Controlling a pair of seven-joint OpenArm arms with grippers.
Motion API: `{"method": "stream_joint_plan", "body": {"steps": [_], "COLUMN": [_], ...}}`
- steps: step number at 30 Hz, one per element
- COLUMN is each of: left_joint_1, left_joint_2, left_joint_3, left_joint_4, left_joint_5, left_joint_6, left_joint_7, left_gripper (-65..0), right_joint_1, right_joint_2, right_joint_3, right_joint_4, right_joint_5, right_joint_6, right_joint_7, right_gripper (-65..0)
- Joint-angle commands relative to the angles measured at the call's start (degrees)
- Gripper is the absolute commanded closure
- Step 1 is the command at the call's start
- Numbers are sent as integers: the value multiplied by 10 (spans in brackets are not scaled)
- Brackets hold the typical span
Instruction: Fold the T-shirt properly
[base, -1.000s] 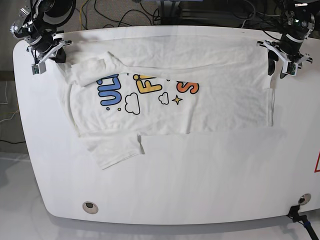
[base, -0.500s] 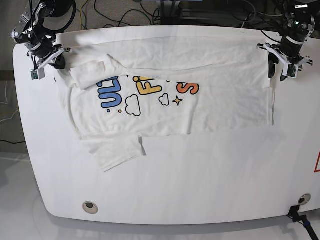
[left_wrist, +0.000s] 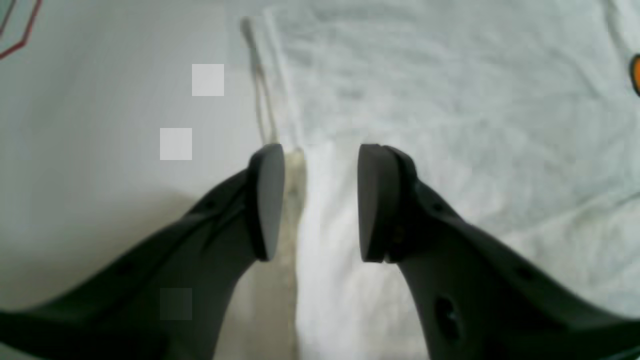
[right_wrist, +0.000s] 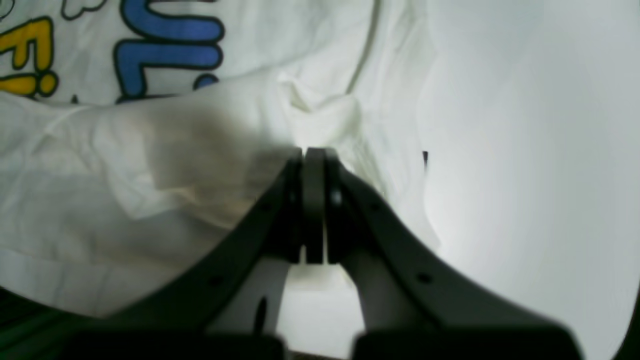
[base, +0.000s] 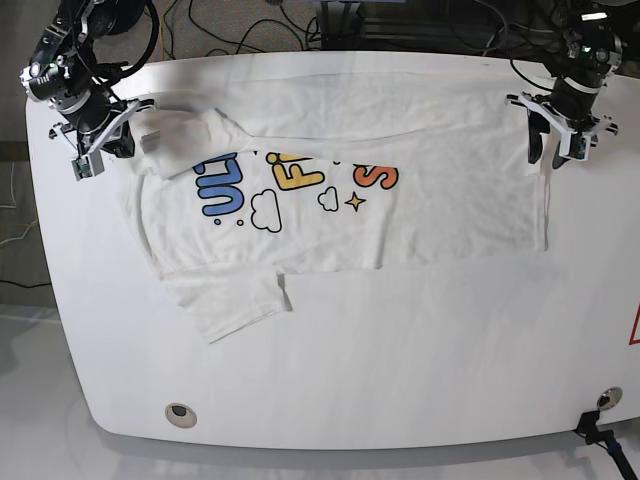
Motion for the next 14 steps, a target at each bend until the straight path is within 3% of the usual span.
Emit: {"method": "stream_joint_plan", "body": {"steps": [1, 7, 14], "left_joint_1": [-9, -39, -69], "left_joint_2": [-6, 17, 23], "left_joint_3": [-5, -5, 21], "left_joint_4": [10, 7, 6], "left_joint_5": [-6, -5, -5], "left_joint_6": [5, 5, 5], "left_joint_7": [-13, -13, -13], "left_gripper": [-224, -224, -224], "right_joint_1": [12, 36, 82], "right_joint_2": [8, -18, -59], "right_joint_3": [-29, -93, -97], "right_joint_4": [14, 14, 10], "right_joint_5": [-5, -115, -191], "right_joint_6": [1, 1, 1], "right_joint_7": [13, 52, 52], "right_gripper": [0, 0, 0]}}
